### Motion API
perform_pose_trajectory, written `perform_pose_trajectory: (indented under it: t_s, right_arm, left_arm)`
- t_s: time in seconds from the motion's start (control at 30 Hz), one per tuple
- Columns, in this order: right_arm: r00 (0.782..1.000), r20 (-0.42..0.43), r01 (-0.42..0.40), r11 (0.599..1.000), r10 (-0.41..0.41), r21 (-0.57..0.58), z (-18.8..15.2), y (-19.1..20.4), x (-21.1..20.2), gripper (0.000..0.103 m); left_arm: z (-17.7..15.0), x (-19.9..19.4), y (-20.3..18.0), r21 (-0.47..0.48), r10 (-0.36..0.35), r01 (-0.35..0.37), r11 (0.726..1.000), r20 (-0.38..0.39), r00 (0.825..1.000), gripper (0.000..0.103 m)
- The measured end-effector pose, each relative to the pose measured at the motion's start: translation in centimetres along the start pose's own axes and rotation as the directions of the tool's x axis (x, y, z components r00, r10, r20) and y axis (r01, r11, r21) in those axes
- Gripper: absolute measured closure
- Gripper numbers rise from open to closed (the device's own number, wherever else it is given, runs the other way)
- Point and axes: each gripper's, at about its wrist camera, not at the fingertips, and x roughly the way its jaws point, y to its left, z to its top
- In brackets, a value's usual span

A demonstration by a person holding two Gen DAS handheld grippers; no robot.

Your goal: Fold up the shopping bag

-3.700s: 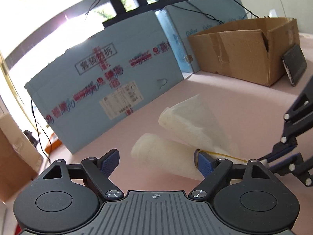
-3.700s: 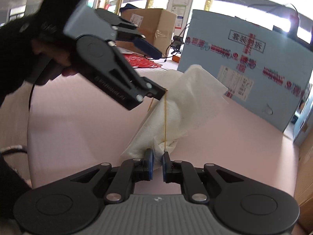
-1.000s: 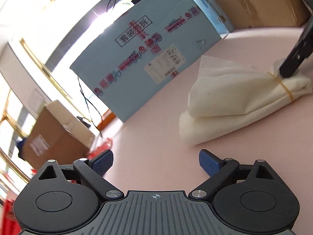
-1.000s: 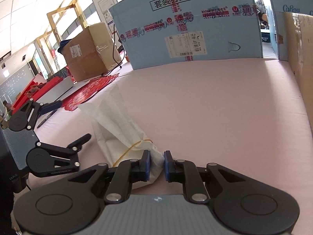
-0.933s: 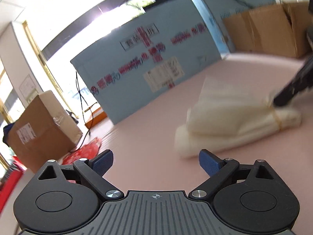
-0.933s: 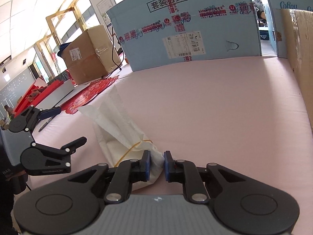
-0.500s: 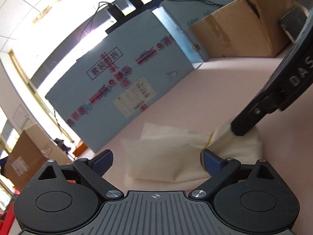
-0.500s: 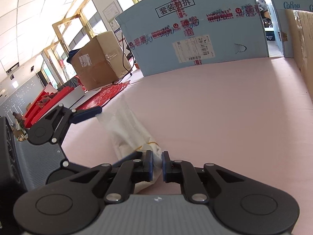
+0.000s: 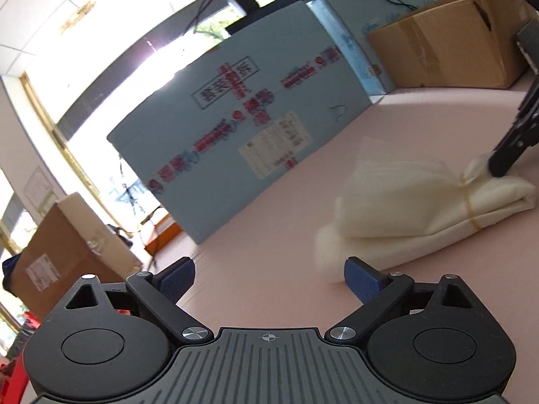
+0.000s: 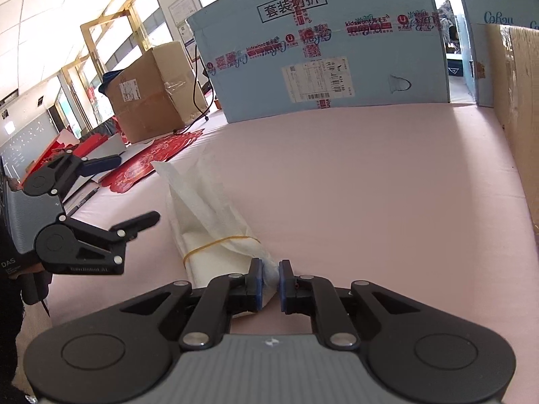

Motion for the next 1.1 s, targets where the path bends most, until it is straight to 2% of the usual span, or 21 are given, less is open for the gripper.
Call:
perform_pose_trajectory:
  t_s: [0.07,0.17,0.2,0.33,0.4,0.43,0.53,0.6,0.63,0.67,0.73,0.77,0.83,0.93,1.0,1.07,1.1]
  right_arm:
    - [1.000,-0.007,-0.008,1.000,0.008,-0.005,0.2,-0.1,0.2,0.092]
    - [1.000,-0.003,-0.007,1.000,0.007,-0.020,0.4,0.4,0.2,0.092]
    - [1.000,0.001,-0.010,1.000,0.010,-0.023,0.5,0.5,0.2,0.092]
    - [1.000,0.021,-0.019,0.997,0.020,-0.069,0.8,1.3,0.0,0.092]
    - [1.000,0.020,-0.021,0.995,0.023,-0.096,0.8,1.7,-0.1,0.093]
    - [1.000,0.014,-0.015,0.993,0.017,-0.119,0.7,2.1,0.0,0.093]
    - [1.000,-0.022,-0.005,0.981,0.001,-0.193,0.0,2.7,0.6,0.093]
    - [0.999,-0.039,-0.019,0.977,0.011,-0.215,-0.3,2.8,0.7,0.093]
    - [0.999,-0.040,-0.028,0.976,0.019,-0.217,-0.4,2.7,0.7,0.093]
    - [0.999,-0.042,-0.035,0.976,0.027,-0.214,-0.3,2.6,0.6,0.093]
    - [0.999,-0.038,-0.033,0.975,0.025,-0.219,-0.1,2.4,0.6,0.093]
    - [1.000,-0.027,-0.020,0.974,0.014,-0.226,0.3,2.1,0.6,0.093]
    - [1.000,-0.002,0.008,0.971,-0.009,-0.237,1.0,1.5,0.5,0.092]
    - [0.996,0.038,0.082,0.964,-0.075,-0.252,2.3,0.5,0.7,0.091]
    - [0.993,0.051,0.112,0.959,-0.102,-0.260,2.7,0.2,1.1,0.088]
    - [0.989,0.071,0.147,0.955,-0.133,-0.257,2.8,-0.2,1.5,0.084]
    - [0.986,0.081,0.165,0.953,-0.149,-0.255,2.9,-0.3,1.7,0.078]
  left_arm:
    - [0.1,-0.5,0.7,-0.015,0.009,-0.008,1.000,0.030,0.999,0.006]
    - [1.1,-1.2,-1.7,-0.006,-0.155,0.156,0.988,0.103,0.983,0.006]
    - [1.3,-1.0,-2.4,0.004,-0.181,0.182,0.983,0.107,0.978,0.006]
    - [2.3,1.2,-6.4,0.071,-0.199,0.194,0.978,0.072,0.977,0.006]
    - [2.4,2.7,-7.0,0.083,-0.128,0.123,0.989,0.047,0.991,0.005]
    - [2.4,3.6,-6.6,0.055,-0.113,0.111,0.992,0.029,0.993,0.005]
    - [2.0,5.8,-3.8,-0.134,-0.142,0.140,0.981,-0.006,0.990,0.005]
    - [1.0,7.2,-1.8,-0.252,-0.125,0.112,0.961,-0.035,0.992,0.005]
    - [0.6,7.6,-1.2,-0.288,-0.151,0.132,0.949,-0.044,0.988,0.005]
    - [0.3,7.6,-0.9,-0.310,-0.183,0.162,0.937,-0.039,0.982,0.005]
    - [0.3,7.1,-0.8,-0.300,-0.222,0.207,0.931,-0.018,0.975,0.005]
    - [0.3,6.9,-0.7,-0.296,-0.260,0.246,0.923,-0.008,0.966,0.005]
    - [0.0,6.2,-0.3,-0.324,-0.354,0.343,0.882,0.028,0.935,0.005]
    - [-0.7,5.6,0.5,-0.414,-0.383,0.377,0.829,0.071,0.921,0.005]
    - [-1.0,5.6,1.3,-0.489,-0.376,0.375,0.788,0.099,0.921,0.004]
    - [-1.2,5.9,1.7,-0.556,-0.338,0.341,0.758,0.112,0.934,0.004]
    - [-1.2,6.2,1.9,-0.580,-0.319,0.323,0.748,0.112,0.941,0.004]
